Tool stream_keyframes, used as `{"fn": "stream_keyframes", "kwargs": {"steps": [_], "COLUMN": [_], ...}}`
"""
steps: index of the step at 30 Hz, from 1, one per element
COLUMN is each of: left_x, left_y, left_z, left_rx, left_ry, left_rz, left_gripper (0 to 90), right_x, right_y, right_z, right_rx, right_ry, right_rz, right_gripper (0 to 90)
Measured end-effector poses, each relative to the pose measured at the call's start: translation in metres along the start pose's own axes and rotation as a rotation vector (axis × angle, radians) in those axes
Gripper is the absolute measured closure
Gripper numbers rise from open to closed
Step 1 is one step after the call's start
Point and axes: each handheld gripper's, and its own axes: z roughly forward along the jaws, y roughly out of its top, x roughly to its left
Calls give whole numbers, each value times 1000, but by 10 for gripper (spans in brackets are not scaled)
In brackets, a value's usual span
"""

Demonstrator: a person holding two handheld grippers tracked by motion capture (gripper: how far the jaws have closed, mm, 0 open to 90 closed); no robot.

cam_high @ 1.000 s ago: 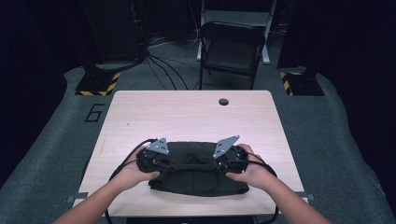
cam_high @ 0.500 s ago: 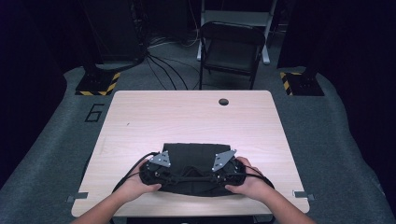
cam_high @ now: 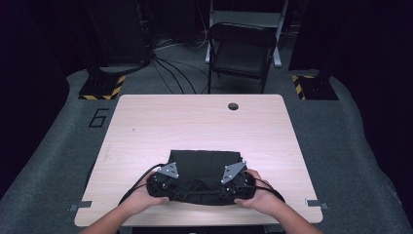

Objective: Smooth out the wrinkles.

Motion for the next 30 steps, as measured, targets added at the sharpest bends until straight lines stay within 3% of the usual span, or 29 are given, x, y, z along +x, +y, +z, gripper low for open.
{"fn": "stream_keyframes", "kwargs": {"steps": [3, 11, 15, 17, 23, 30], "left_x": [-2, -4, 0, 4, 14, 24], "left_y": [5, 15, 16, 16, 12, 2], "left_z": [-9, -37, -36, -30, -11, -5], "left_rx": [-24, -80, -83, -76, -18, -8], "left_ry": [-24, 12, 46, 55, 86, 100], "left_rz": [13, 27, 9, 8, -2, -26], "left_gripper": [639, 510, 492, 480, 442, 440], "right_x": [-1, -1, -2, -5, -12, -18], "right_y": [2, 6, 8, 10, 7, -5], "right_z": [-7, -34, -47, -48, -24, 1], "right_rx": [-21, -69, -118, -128, -79, -22], "right_ry": [8, 49, 48, 16, -6, -15], "right_rz": [6, 30, 43, 61, 94, 115], "right_gripper": [642, 560, 552, 556, 509, 453]}}
